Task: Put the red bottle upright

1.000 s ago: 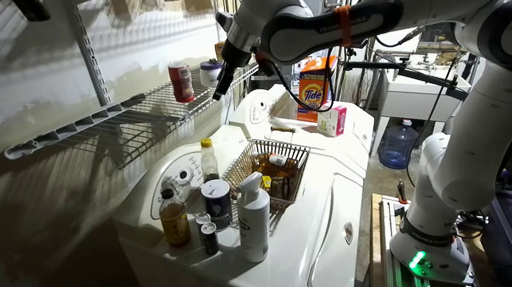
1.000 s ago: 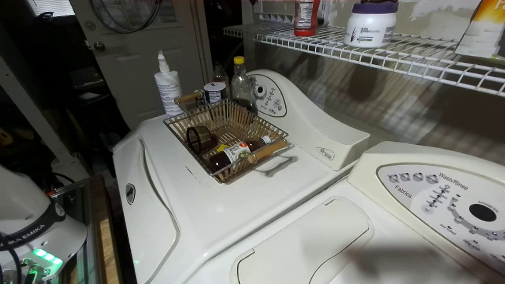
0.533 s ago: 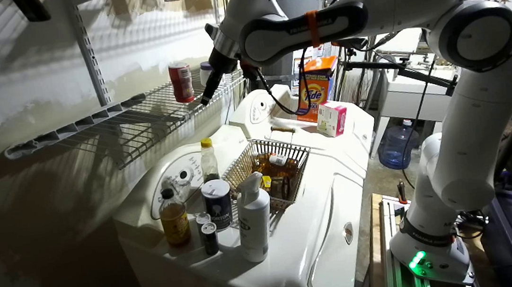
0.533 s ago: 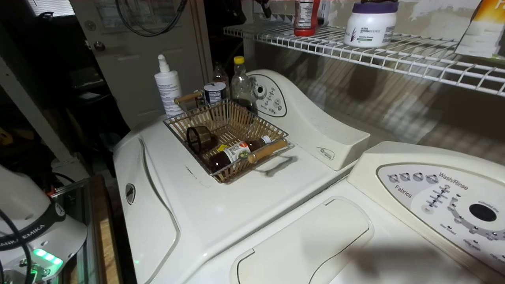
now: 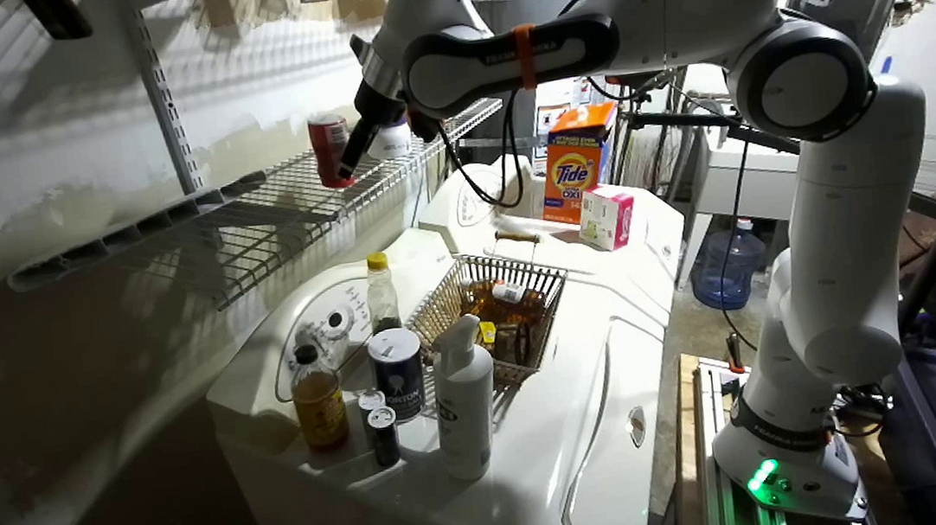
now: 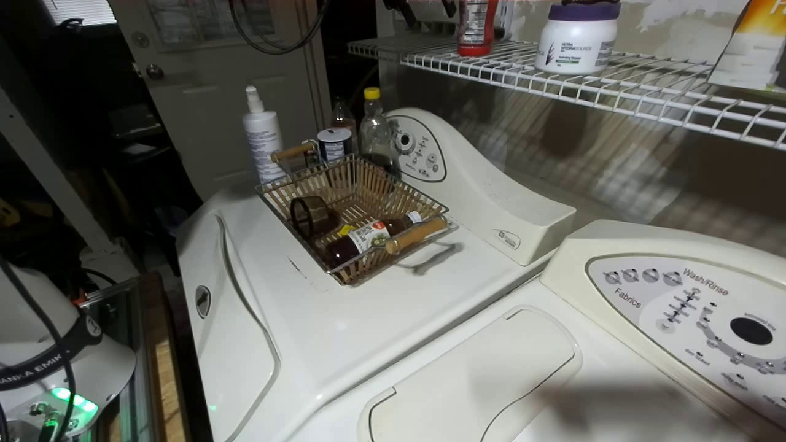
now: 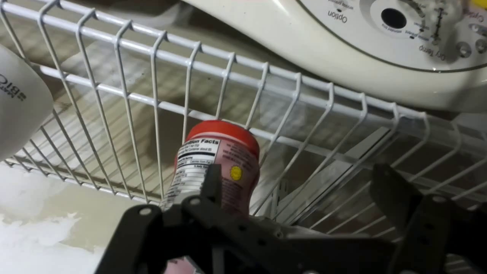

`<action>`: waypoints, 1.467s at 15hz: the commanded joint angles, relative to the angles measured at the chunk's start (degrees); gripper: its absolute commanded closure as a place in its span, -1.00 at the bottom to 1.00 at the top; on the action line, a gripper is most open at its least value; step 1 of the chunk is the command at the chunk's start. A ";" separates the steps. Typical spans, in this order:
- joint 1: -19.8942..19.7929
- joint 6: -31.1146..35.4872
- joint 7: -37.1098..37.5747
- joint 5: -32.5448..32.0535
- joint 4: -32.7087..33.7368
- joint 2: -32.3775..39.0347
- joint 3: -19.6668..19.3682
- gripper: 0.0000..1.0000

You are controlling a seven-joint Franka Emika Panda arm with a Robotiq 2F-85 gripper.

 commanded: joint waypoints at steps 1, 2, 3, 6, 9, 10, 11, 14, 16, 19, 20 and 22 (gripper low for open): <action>-0.38 -2.10 3.23 -1.40 6.78 3.82 -0.23 -1.00; -0.36 -2.15 4.05 -1.75 7.67 4.31 -0.44 -1.00; -0.30 -2.23 5.04 -2.25 8.58 4.82 -0.71 -1.00; -0.46 -3.49 7.62 -2.83 11.27 6.77 -1.41 -1.00; -0.48 -3.43 10.62 -3.73 13.27 8.47 -2.38 -1.00; -0.63 -3.33 11.03 -3.36 14.03 9.11 -2.49 -1.00; -0.96 -4.14 10.54 -1.84 14.81 9.74 -2.16 -1.00; -1.38 -5.10 10.00 0.41 16.95 11.48 -1.50 -1.00; -1.32 -6.22 9.76 0.65 18.28 12.36 -1.42 -0.47; -0.93 -6.99 9.97 -0.82 20.18 13.62 -1.83 -0.26; -0.87 -7.32 9.95 -1.14 20.80 14.00 -1.92 -0.09; -0.64 -8.62 9.58 -0.63 21.85 14.75 -2.19 0.17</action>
